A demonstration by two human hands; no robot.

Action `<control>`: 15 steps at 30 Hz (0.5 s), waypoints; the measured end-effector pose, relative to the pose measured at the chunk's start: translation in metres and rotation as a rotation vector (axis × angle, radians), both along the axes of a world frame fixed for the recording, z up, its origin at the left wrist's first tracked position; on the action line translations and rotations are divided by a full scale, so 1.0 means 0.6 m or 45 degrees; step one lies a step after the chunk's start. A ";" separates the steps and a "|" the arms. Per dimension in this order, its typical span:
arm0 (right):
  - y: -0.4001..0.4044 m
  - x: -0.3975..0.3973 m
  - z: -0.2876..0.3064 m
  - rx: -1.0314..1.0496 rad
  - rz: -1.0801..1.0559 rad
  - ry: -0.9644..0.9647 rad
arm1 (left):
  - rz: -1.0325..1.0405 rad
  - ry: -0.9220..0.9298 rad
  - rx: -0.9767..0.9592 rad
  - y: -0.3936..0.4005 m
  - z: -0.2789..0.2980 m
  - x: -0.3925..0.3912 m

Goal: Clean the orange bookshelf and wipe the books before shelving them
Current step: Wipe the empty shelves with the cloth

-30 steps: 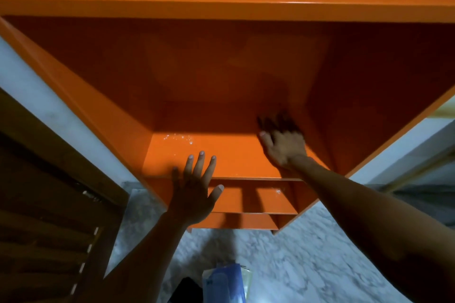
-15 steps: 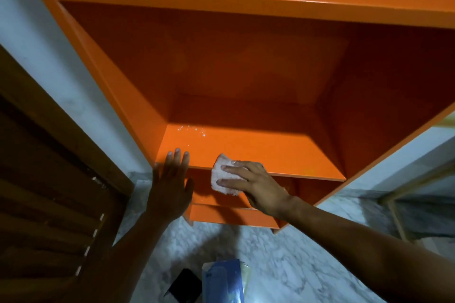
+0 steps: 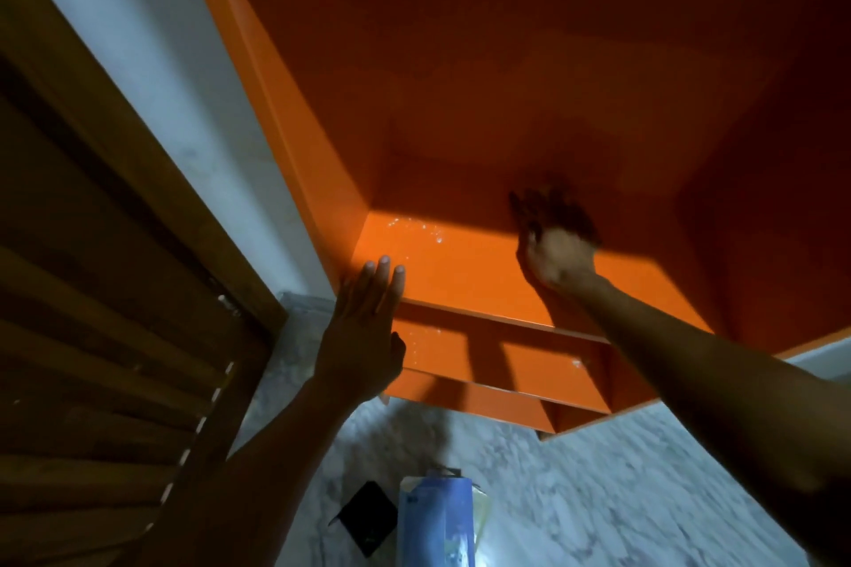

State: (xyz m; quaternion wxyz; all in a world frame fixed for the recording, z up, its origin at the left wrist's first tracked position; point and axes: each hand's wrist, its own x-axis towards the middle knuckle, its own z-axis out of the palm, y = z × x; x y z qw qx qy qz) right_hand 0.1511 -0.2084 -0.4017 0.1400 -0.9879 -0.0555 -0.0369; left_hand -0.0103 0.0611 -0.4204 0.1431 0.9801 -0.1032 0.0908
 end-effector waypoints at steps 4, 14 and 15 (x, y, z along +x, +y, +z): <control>0.076 0.023 0.005 -0.055 0.126 0.139 | 0.017 -0.009 0.009 0.001 -0.007 0.000; 0.171 -0.068 0.012 -0.010 0.591 0.036 | -0.112 -0.096 -0.245 0.012 -0.008 -0.008; 0.169 -0.082 0.012 -0.010 0.632 0.043 | -0.109 -0.121 -0.352 0.020 -0.009 -0.014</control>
